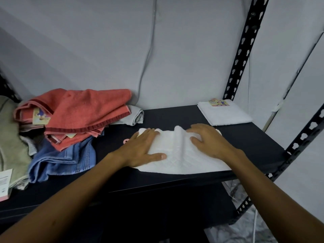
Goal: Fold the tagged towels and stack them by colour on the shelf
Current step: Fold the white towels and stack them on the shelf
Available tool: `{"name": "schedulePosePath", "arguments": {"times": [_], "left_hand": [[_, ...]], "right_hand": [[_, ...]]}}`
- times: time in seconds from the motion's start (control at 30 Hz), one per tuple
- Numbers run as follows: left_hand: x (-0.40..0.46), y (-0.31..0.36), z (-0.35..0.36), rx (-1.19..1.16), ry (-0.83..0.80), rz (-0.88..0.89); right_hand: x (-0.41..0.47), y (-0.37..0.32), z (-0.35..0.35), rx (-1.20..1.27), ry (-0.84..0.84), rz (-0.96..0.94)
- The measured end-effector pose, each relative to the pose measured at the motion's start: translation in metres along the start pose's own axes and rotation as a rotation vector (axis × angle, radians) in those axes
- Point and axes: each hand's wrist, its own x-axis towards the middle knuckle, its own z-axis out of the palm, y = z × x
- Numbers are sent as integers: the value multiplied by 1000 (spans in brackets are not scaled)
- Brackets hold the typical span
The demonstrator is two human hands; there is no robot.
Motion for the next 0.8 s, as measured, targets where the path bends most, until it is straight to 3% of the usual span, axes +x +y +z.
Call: {"name": "schedulePosePath", "arguments": {"times": [0.1,0.3,0.43,0.67,0.8], "left_hand": [[15,-1,-5,-38,49,75],[58,-5,-14,279,280,-40],[85,17,-16,363,327,-164],[87,16,-5,74,336,-78],[37,30,7,-192,520,-156]], "right_hand": [[-1,9,-3,-41,-141,22],[-30,32,-13,-171,-90,253],[-55,25,-12,-175,-58,353],[-97,-11,14,-73,137,451],[-113,-21,37,370,402,463]]}}
